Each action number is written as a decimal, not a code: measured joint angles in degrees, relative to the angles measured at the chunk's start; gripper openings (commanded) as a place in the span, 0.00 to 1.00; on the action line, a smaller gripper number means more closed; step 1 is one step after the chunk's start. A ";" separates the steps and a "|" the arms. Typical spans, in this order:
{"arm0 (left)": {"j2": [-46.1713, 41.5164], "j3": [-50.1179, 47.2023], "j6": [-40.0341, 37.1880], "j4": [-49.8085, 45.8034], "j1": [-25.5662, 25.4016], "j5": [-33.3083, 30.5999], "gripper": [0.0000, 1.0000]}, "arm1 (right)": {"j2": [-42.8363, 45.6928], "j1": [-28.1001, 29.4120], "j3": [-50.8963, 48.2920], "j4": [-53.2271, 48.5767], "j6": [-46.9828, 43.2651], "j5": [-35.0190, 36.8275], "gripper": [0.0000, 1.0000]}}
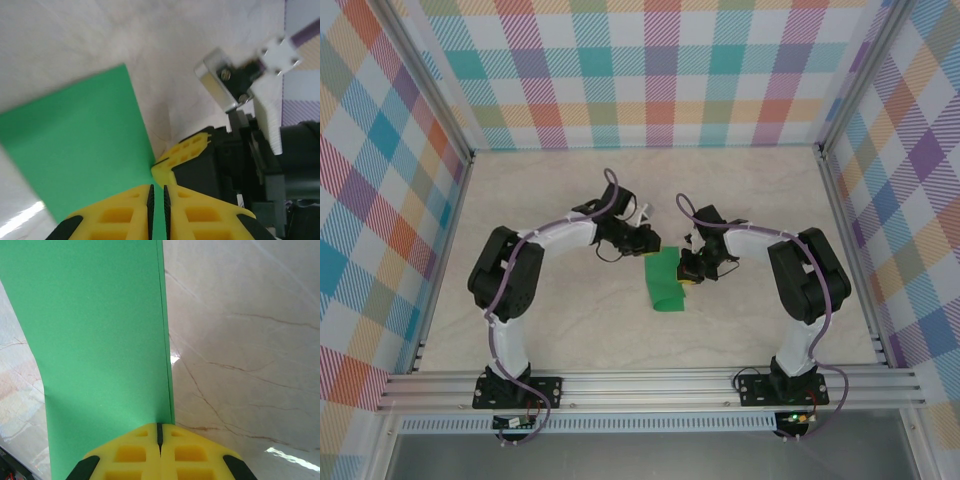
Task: Fold a paper plane with a square sheet of paper (fold left side to right side)
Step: Hold the square sheet of paper at the center of the table.
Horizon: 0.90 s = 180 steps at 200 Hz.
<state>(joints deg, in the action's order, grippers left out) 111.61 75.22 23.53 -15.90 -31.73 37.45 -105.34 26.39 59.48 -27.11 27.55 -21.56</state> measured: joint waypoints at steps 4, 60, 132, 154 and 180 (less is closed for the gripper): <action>0.55 0.00 0.26 0.42 -0.50 0.00 0.16 | 0.00 0.00 0.00 0.00 0.02 0.00 0.00; 8.31 0.04 2.14 1.60 -1.86 -1.11 0.15 | 0.00 0.13 0.11 -0.07 0.04 0.04 0.00; 8.31 0.04 2.19 1.75 -2.12 -2.12 0.15 | 1.27 0.63 0.13 0.22 0.22 1.31 0.00; 8.31 0.02 2.16 1.99 -2.19 -2.19 0.15 | 4.44 0.68 1.20 -1.16 0.00 2.29 0.01; 8.31 0.02 2.16 2.16 -2.36 -2.40 0.15 | 7.34 0.44 5.31 -0.68 0.00 1.99 0.00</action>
<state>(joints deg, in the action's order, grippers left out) 119.92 75.24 25.69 -13.74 -34.09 35.05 -98.00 26.83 64.79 -27.79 27.55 -19.57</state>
